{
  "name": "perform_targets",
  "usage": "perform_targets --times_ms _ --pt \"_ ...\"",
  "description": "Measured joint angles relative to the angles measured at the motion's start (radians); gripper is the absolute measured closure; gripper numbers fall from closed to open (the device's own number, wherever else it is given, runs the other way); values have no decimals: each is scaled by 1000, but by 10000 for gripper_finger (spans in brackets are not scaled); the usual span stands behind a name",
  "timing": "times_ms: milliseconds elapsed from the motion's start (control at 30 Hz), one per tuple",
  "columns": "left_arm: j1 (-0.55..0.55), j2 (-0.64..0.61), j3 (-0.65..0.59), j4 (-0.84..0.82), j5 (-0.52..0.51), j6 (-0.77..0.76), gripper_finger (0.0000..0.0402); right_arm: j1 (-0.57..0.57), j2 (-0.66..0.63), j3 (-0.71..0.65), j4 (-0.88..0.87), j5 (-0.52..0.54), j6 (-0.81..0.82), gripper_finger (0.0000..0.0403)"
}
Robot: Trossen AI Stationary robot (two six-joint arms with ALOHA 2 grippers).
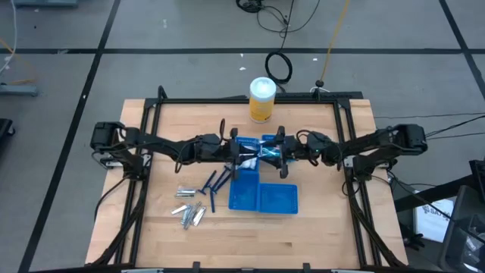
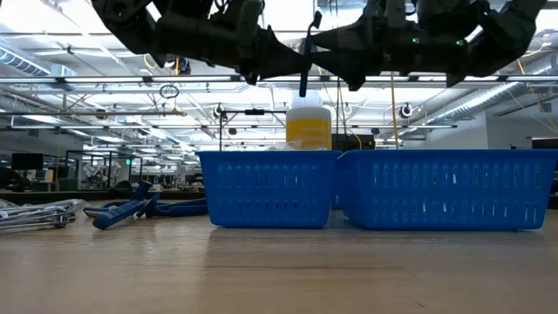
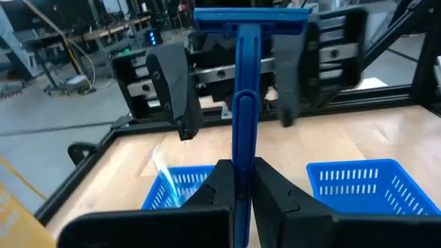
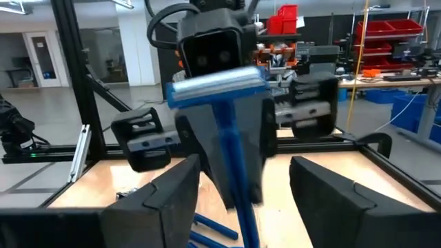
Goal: Pick & Place Travel size toiletries
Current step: Put the blue razor into the bottom right blue bin
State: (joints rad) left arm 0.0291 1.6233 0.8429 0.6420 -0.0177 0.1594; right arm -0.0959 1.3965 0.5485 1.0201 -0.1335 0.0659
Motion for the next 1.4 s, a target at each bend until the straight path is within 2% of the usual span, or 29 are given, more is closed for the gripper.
perform_targets --times_ms 167,367,533,767,967,1067,1233,1400 --pt "5 0 0 -5 2 -12 391 0 59 36 0 1 -3 183" --pt "4 1 0 -17 2 -31 377 0 107 70 0 -2 -3 208" --pt "3 0 0 -23 2 -31 394 0 103 72 -1 -2 -3 250" --pt "3 0 1 -41 1 -31 373 0 96 73 -1 -26 -5 316" --pt "3 0 1 -42 1 -41 389 0 96 73 0 -30 -45 372" --pt "3 0 1 -46 1 -42 389 0 96 73 -1 -28 -59 379" --pt "2 0 3 -62 -29 -71 342 0 95 73 -10 -27 -52 379" --pt "1 -1 3 -99 -103 -149 284 -2 17 76 -88 -35 -52 379"
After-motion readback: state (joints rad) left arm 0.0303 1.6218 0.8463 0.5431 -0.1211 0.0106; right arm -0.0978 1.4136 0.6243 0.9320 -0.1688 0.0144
